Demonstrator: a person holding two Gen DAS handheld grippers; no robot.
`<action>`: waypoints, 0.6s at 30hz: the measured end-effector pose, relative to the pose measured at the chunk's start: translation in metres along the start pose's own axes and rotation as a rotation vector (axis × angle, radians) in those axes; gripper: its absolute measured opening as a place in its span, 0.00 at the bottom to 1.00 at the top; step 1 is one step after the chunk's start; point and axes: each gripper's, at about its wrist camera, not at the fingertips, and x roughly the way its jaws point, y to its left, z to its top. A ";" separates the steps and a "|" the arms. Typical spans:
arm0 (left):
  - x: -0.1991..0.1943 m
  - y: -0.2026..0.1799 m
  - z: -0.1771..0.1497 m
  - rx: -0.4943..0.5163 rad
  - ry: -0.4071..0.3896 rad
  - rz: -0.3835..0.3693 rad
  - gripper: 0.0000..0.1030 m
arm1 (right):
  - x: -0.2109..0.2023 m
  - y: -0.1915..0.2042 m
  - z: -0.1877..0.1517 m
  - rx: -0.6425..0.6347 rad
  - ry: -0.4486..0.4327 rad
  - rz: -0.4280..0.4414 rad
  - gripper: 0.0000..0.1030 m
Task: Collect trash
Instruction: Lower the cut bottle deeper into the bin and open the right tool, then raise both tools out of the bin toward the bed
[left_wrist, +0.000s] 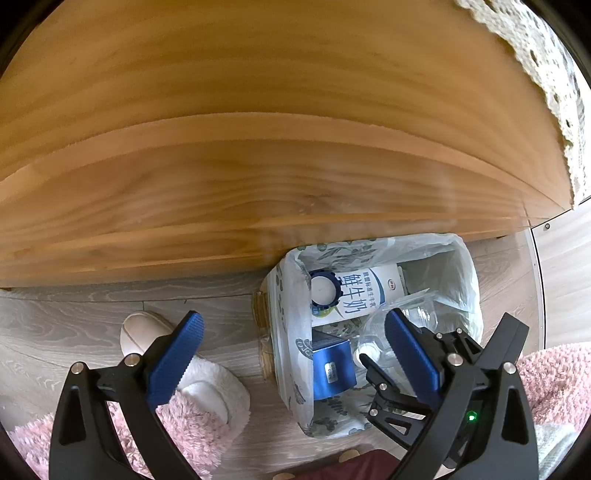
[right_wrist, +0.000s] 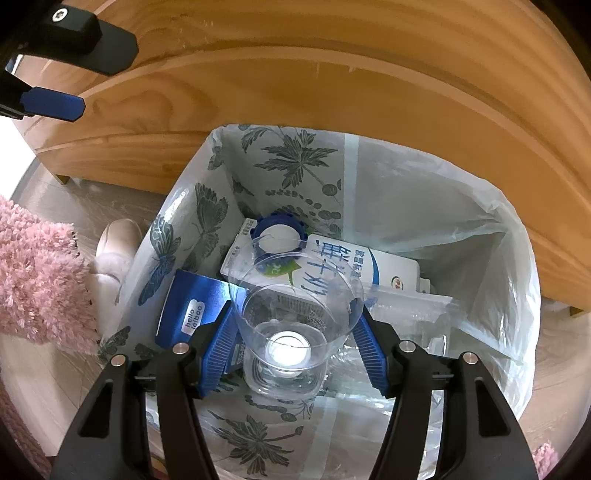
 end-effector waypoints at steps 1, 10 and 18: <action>0.000 0.000 0.000 0.000 0.000 -0.001 0.93 | 0.000 -0.001 0.000 0.004 0.007 0.003 0.60; -0.001 -0.003 0.000 0.003 0.002 -0.015 0.93 | -0.003 -0.008 -0.007 0.038 0.075 0.022 0.67; -0.007 -0.005 0.000 0.005 -0.011 -0.025 0.93 | -0.027 -0.020 -0.006 0.105 0.074 0.031 0.83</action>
